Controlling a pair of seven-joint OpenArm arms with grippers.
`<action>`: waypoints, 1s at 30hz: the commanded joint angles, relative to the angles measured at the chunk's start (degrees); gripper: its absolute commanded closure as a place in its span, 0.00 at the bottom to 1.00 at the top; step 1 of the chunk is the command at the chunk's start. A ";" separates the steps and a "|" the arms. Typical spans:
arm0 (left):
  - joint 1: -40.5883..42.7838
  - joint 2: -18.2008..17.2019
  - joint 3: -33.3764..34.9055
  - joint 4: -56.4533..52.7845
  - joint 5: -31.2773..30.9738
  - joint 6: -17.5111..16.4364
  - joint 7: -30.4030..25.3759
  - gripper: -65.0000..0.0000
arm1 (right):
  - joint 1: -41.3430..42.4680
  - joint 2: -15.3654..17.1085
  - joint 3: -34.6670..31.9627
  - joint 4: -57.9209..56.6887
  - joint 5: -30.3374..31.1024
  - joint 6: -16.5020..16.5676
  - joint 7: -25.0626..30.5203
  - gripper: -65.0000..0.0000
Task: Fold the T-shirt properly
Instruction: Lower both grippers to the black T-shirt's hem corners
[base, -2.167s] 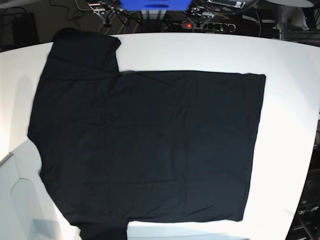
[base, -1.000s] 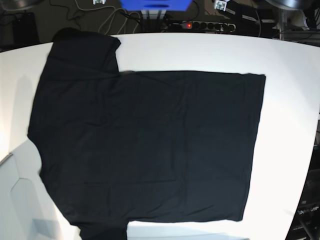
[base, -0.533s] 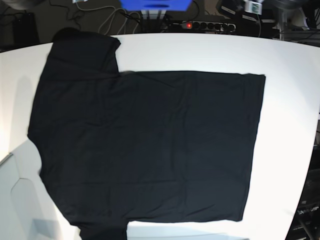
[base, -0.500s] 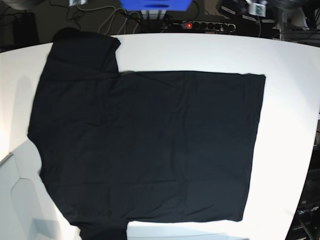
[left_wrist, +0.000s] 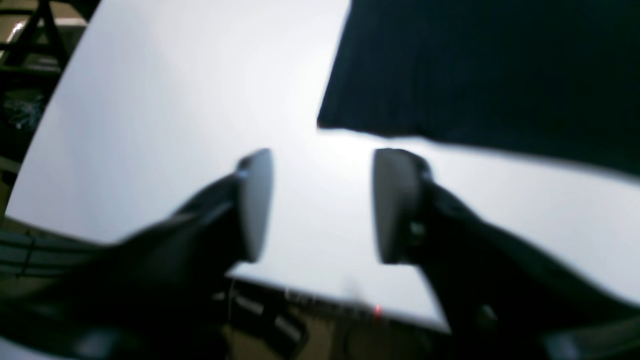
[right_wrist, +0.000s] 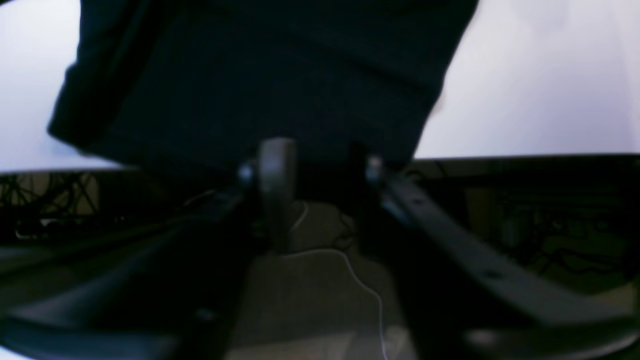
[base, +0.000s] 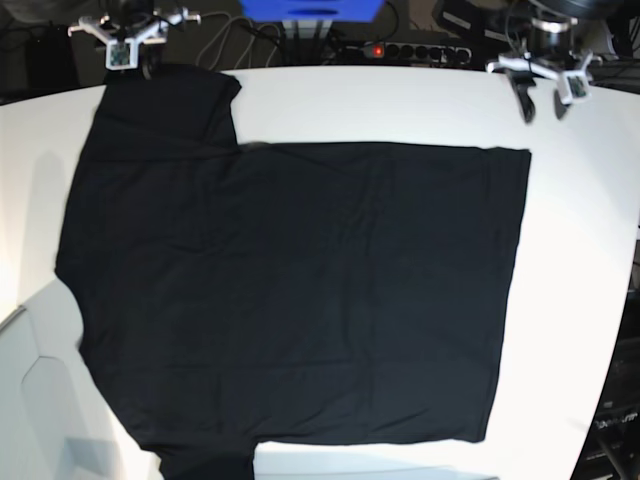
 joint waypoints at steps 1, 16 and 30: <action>-0.88 -0.31 -1.34 0.08 -0.09 0.53 -1.63 0.41 | -0.01 0.29 0.16 0.89 -0.14 0.10 1.25 0.60; -20.04 -0.49 3.40 -20.14 0.08 0.45 -1.63 0.36 | 5.26 0.47 1.48 0.54 -0.14 0.19 1.16 0.53; -24.26 -0.49 7.18 -24.97 0.43 0.45 -1.63 0.45 | 5.18 0.47 1.48 0.45 -0.14 0.19 1.16 0.53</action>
